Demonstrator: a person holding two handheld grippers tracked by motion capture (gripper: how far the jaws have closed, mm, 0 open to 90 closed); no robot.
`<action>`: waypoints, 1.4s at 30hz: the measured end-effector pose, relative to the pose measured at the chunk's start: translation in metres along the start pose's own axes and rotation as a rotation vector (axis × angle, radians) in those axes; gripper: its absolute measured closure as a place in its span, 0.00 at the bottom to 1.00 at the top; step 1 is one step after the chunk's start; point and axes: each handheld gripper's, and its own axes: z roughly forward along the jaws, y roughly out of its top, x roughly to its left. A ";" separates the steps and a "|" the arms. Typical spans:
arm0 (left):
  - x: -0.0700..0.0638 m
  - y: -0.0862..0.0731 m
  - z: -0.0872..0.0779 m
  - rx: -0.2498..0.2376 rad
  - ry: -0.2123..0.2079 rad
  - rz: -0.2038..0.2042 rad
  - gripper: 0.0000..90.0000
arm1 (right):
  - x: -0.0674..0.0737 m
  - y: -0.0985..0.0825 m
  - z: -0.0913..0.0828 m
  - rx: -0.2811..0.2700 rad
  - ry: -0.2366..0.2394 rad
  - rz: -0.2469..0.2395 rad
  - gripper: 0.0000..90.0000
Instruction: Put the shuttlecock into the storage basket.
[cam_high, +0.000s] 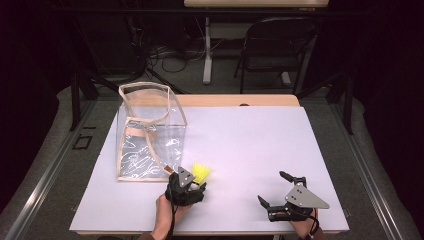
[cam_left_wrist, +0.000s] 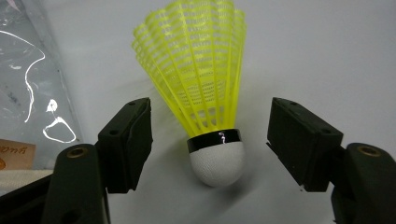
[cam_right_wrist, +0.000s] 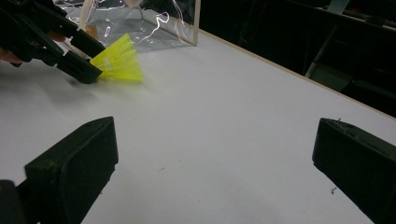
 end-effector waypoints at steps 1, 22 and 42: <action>-0.001 -0.001 -0.001 0.001 0.001 -0.006 0.36 | 0.000 0.000 0.000 0.000 0.000 0.000 0.00; -0.007 -0.008 -0.004 -0.003 0.043 -0.052 0.57 | 0.000 0.000 0.000 0.006 0.003 -0.005 0.00; -0.006 -0.008 -0.004 0.008 0.033 -0.053 0.71 | 0.001 -0.001 0.000 0.011 0.006 -0.003 0.00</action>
